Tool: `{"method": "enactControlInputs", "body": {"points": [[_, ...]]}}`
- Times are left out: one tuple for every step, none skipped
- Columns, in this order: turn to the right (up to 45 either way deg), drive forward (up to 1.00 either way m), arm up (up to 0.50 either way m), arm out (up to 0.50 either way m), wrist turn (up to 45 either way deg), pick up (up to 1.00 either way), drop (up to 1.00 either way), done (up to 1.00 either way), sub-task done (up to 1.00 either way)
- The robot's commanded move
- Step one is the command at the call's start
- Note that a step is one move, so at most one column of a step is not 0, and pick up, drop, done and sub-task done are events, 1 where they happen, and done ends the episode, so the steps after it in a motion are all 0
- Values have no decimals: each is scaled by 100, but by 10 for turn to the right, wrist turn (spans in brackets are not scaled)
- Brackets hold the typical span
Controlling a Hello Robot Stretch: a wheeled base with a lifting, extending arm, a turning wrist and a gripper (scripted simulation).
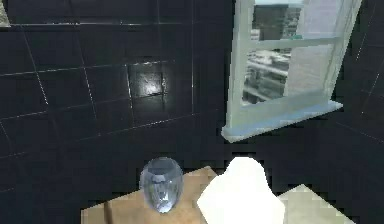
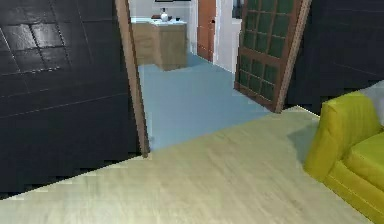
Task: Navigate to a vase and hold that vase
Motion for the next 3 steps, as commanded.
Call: {"method": "enactControlInputs", "body": {"points": [[-450, 0, 0, 0, 0, 0, 0, 0, 0], [-450, 0, 0, 0, 0, 0, 0, 0, 0], [0, 0, 50, 0, 0, 0, 0, 0, 0]]}}
